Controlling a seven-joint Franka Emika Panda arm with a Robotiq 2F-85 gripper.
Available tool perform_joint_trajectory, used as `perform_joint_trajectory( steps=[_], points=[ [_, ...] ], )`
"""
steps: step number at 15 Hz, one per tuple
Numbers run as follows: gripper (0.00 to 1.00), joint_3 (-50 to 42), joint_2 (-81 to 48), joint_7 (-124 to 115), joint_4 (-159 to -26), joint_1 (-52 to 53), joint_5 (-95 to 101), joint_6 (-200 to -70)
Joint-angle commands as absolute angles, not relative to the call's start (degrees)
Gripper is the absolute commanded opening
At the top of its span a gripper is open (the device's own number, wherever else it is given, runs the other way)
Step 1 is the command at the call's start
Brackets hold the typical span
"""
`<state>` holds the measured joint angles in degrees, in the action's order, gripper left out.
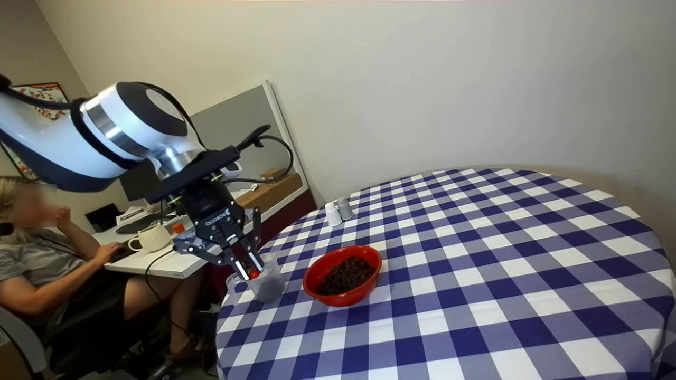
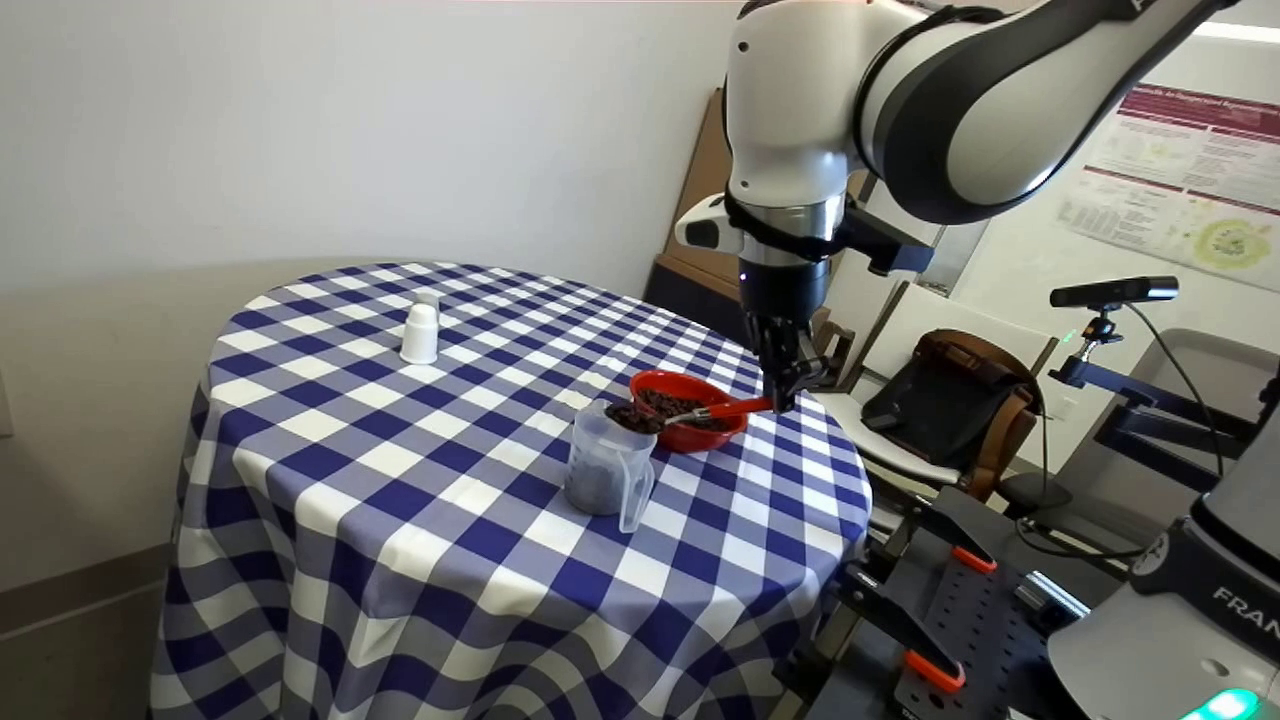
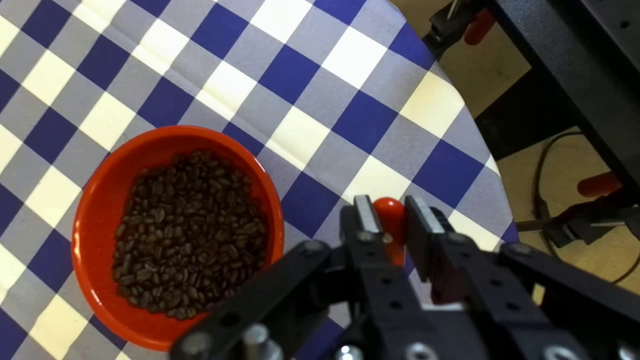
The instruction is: Put a spoonful of the things in the bowl into the jug
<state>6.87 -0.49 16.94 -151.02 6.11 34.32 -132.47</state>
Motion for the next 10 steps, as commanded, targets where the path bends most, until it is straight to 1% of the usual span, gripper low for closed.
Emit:
perform_joint_trajectory(
  steps=[1, 10],
  points=[
    [0.05, 7.14, -2.81, 14.61, -148.97, 6.76, 35.66, -131.98],
    [0.05, 6.93, -3.97, 10.08, -148.11, 6.88, 42.83, -133.21]
  ],
)
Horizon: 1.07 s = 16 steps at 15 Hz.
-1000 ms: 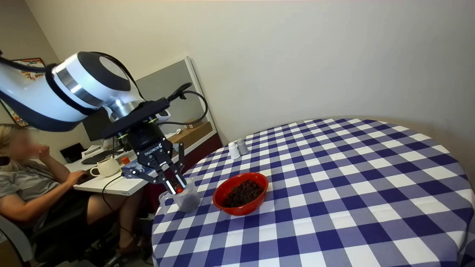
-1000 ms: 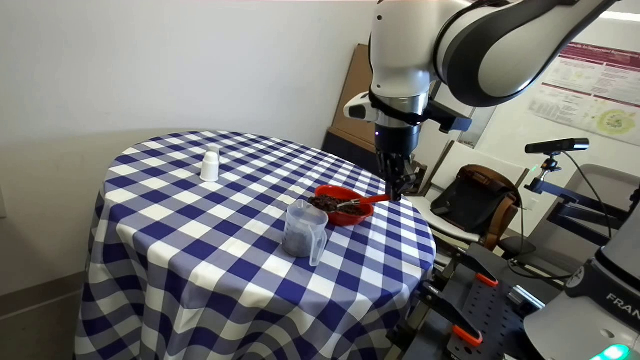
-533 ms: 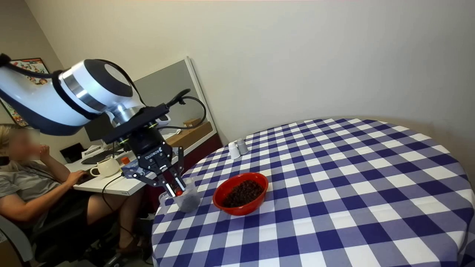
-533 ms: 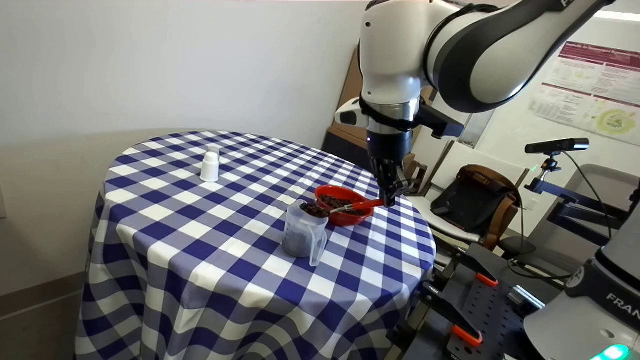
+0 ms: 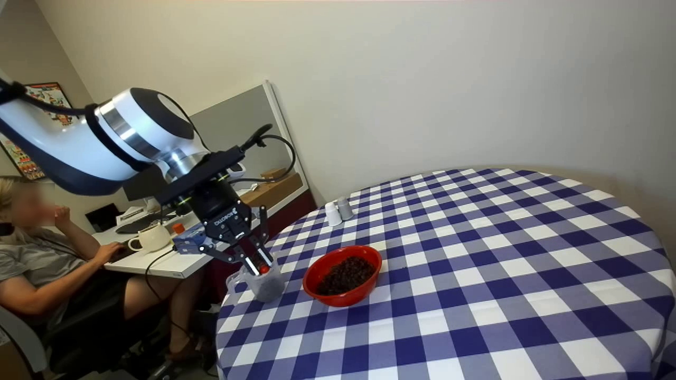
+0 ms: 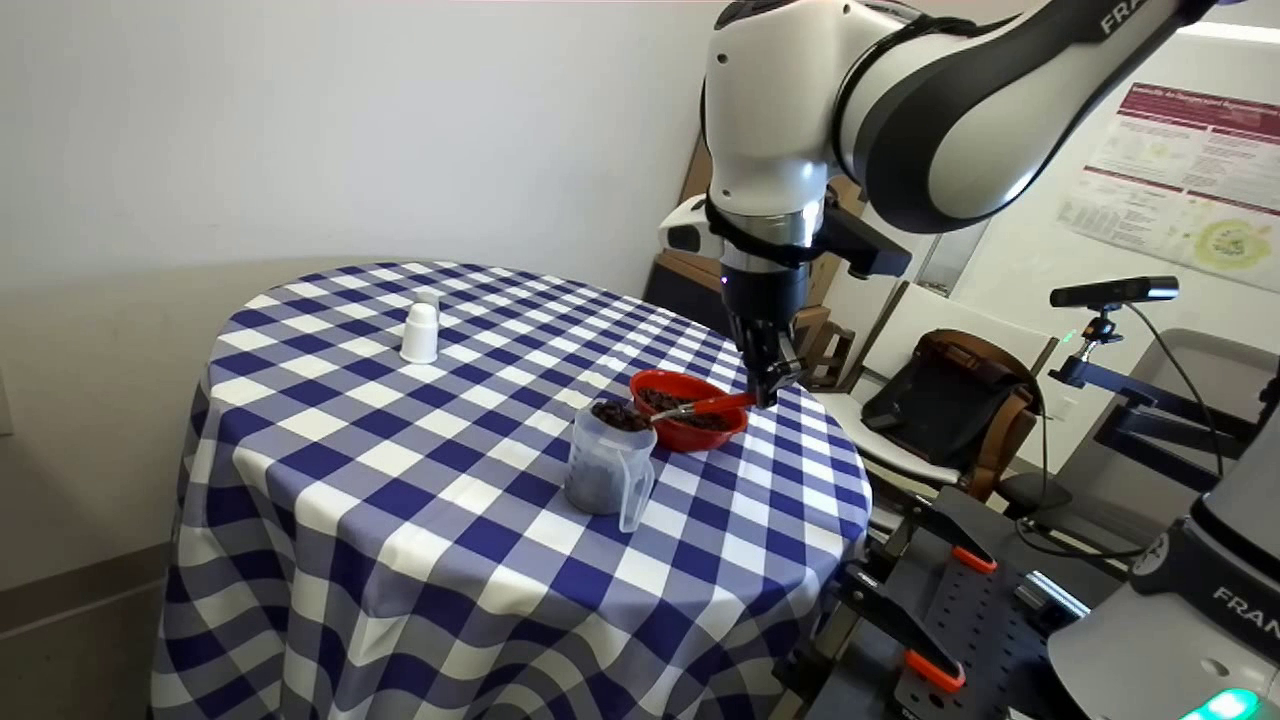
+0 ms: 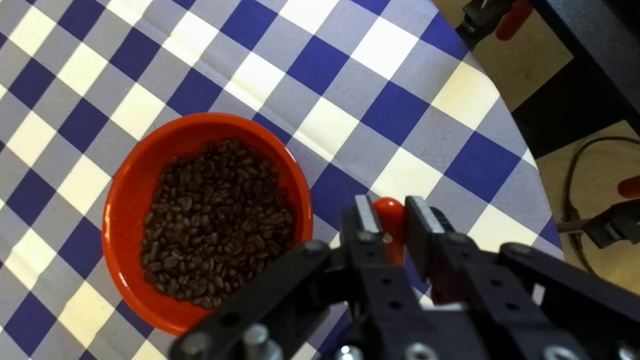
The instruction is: Put a spoonful of the things in the bowl into the jug
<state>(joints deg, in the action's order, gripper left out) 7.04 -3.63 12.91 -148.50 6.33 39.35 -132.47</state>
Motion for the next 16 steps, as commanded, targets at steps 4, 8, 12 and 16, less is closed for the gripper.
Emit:
perform_joint_trajectory(
  steps=[4, 8, 12, 16],
  points=[
    [0.05, 7.10, -3.48, 6.72, -148.73, 7.17, 48.49, -133.64],
    [0.05, 7.33, -3.15, 3.73, -149.42, 7.48, 52.87, -134.14],
    [0.05, 7.56, -2.87, 0.17, -150.08, 7.72, 58.21, -134.65],
    [0.05, 7.61, -2.77, -4.53, -150.80, 7.84, 64.30, -135.30]
  ],
)
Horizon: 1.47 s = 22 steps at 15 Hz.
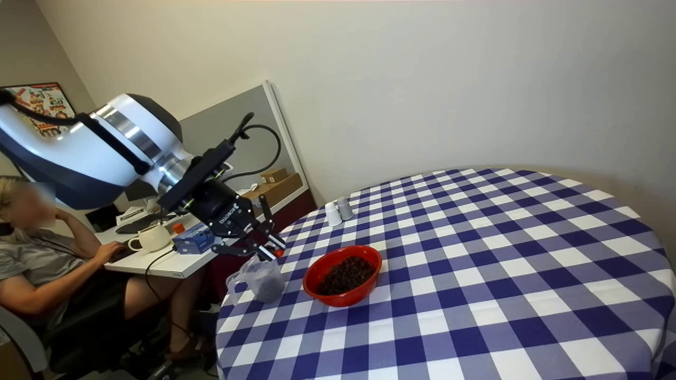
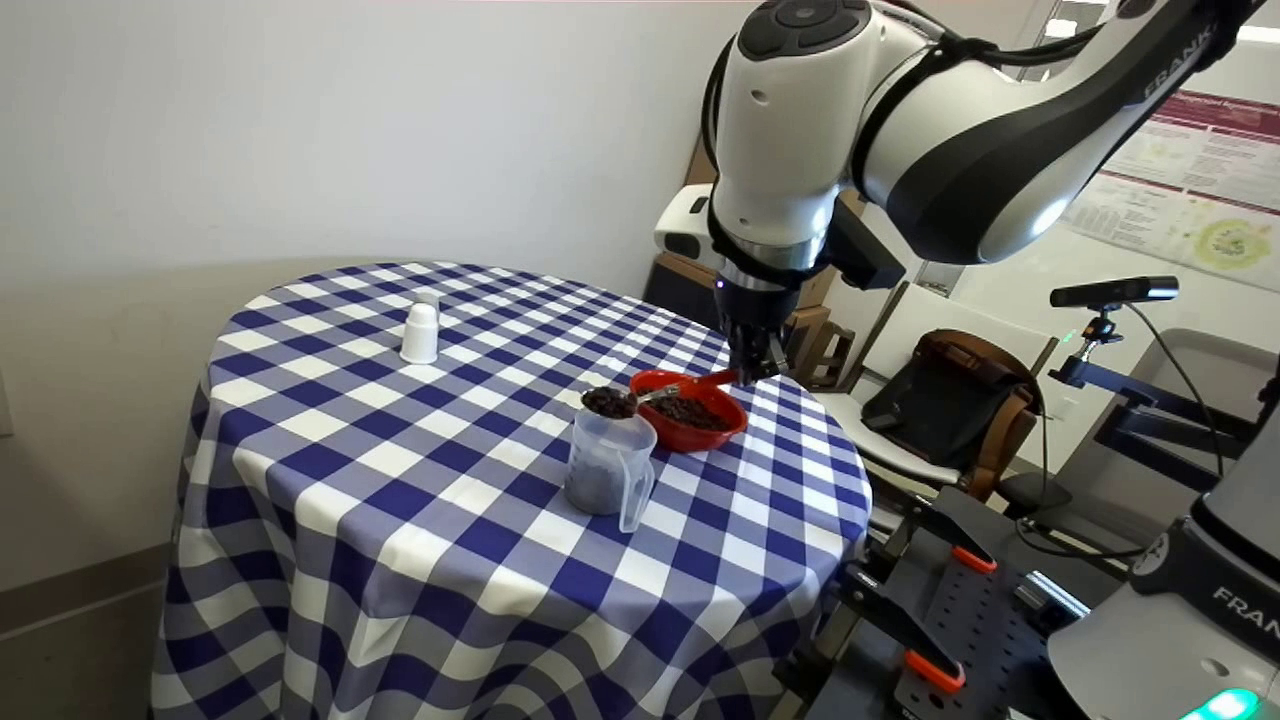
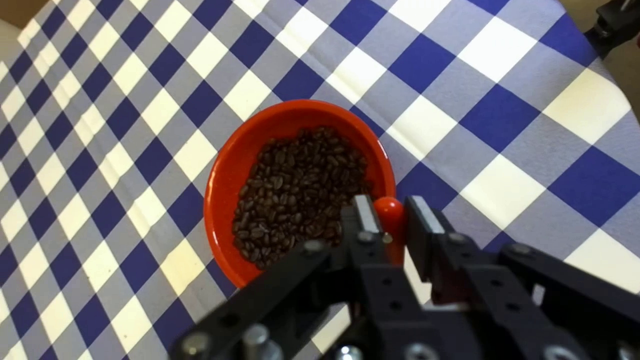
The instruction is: Put a spoonful of the things in the bowl into the jug
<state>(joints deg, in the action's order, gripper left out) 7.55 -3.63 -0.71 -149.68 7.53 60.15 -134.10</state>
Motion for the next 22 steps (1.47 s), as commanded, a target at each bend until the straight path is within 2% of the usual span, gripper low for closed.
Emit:
perform_joint_trajectory(
  steps=[1, 22],
  points=[
    [0.05, 7.64, -2.73, -5.60, -150.96, 7.85, 65.54, -135.43],
    [0.05, 8.15, -1.14, -23.33, -153.79, 7.86, 89.09, -134.93]
  ],
)
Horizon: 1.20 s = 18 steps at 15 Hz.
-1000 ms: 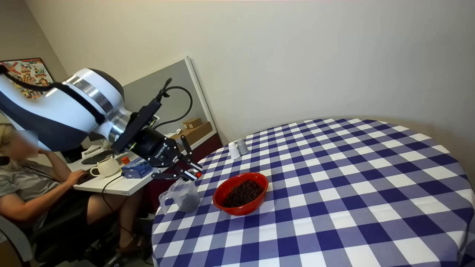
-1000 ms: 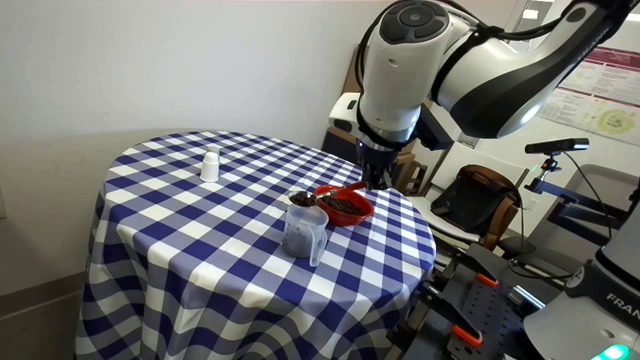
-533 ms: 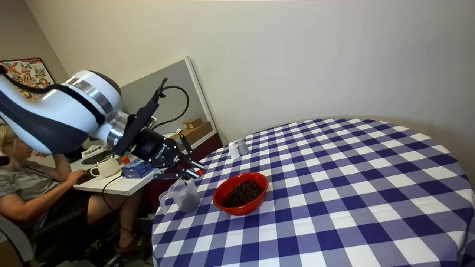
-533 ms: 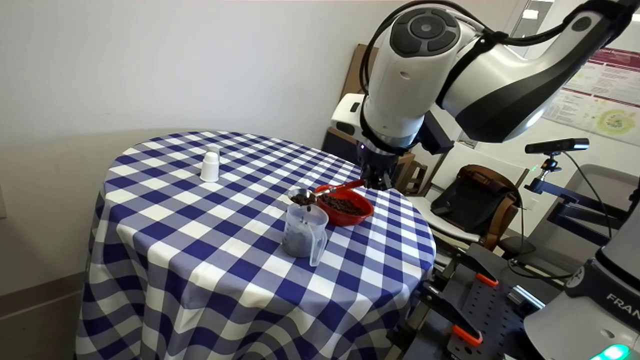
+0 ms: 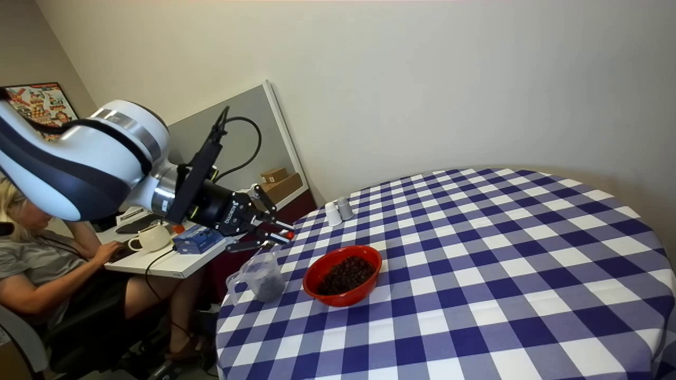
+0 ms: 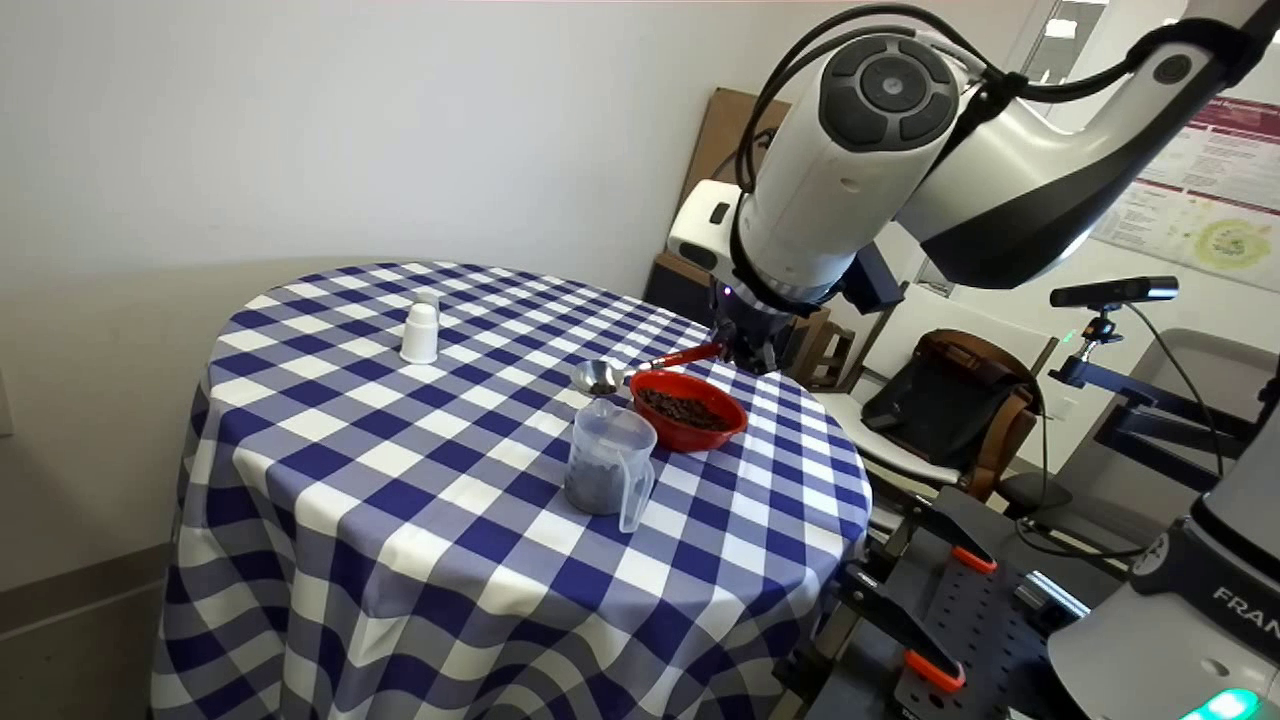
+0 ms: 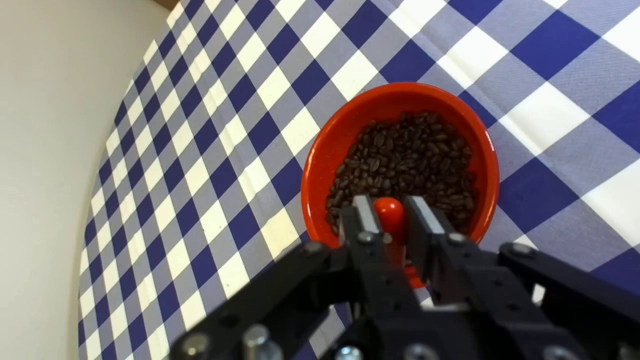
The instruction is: Put a spoonful of the things in the bowl into the jug
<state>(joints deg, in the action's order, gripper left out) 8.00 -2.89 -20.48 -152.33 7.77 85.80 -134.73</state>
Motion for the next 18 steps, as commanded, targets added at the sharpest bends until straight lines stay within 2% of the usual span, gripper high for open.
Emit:
perform_joint_trajectory(
  steps=[1, 18],
  points=[
    [0.05, 8.18, -1.00, -24.47, -153.90, 7.90, 90.69, -134.73],
    [0.05, 8.18, 0.33, -34.18, -156.99, 7.82, 109.52, -131.52]
  ],
)
